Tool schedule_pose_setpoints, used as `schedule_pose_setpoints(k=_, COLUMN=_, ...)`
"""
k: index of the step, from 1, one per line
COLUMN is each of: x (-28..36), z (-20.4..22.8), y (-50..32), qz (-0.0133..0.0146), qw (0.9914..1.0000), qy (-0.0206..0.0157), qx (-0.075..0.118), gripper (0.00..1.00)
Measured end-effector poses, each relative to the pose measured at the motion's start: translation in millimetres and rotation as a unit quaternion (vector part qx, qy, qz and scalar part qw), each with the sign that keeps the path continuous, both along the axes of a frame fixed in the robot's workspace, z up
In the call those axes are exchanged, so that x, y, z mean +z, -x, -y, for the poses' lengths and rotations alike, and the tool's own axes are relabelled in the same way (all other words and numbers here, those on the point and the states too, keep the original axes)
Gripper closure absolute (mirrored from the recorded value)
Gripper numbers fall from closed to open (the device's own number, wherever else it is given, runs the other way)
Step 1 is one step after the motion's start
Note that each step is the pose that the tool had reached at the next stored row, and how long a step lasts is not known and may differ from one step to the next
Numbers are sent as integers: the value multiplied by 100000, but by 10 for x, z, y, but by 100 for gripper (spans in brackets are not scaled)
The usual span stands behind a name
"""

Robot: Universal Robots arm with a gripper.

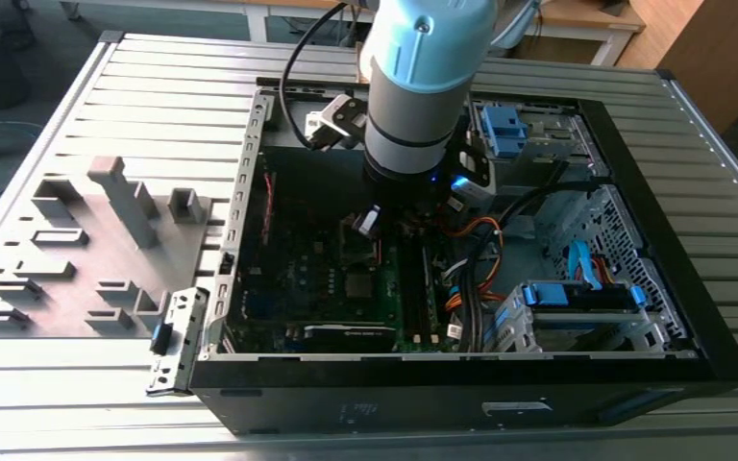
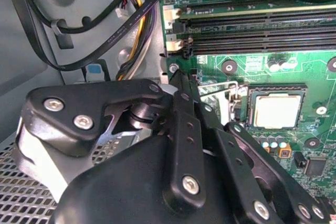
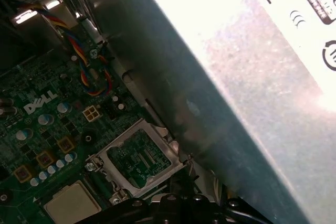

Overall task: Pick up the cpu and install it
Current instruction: 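Close the cpu cover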

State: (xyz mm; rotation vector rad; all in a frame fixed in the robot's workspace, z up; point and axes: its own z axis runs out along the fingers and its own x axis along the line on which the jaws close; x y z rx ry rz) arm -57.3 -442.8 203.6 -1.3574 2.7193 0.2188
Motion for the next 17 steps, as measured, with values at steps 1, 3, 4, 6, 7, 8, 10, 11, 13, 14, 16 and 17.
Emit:
schedule_pose_setpoints(k=1, x=0, z=0, y=0, qz=1, qw=100000, qy=0, qx=0, gripper=89)
schedule_pose_setpoints(k=3, x=-2, z=0, y=0, qz=5, qw=100000, qy=-6, qx=-1, gripper=89)
schedule_pose_setpoints(k=4, x=-4, z=0, y=0, qz=2, qw=100000, qy=-8, qx=1, gripper=89)
schedule_pose_setpoints(k=6, x=-4, z=0, y=0, qz=5, qw=100000, qy=-7, qx=0, gripper=89)
schedule_pose_setpoints(k=7, x=-4, z=0, y=0, qz=5, qw=100000, qy=-9, qx=0, gripper=89)
schedule_pose_setpoints(k=8, x=-4, z=0, y=0, qz=4, qw=100000, qy=-10, qx=1, gripper=89)
schedule_pose_setpoints(k=10, x=-7, z=0, y=0, qz=5, qw=100000, qy=-6, qx=1, gripper=89)
schedule_pose_setpoints(k=11, x=-8, z=0, y=0, qz=5, qw=100000, qy=-7, qx=-2, gripper=89)
schedule_pose_setpoints(k=13, x=-8, z=0, y=0, qz=4, qw=100000, qy=-10, qx=0, gripper=89)
schedule_pose_setpoints(k=14, x=-8, z=0, y=0, qz=4, qw=100000, qy=-8, qx=0, gripper=89)
schedule_pose_setpoints(k=16, x=-13, z=0, y=0, qz=5, qw=100000, qy=-7, qx=1, gripper=89)
schedule_pose_setpoints(k=17, x=-13, z=0, y=0, qz=5, qw=100000, qy=-8, qx=0, gripper=89)
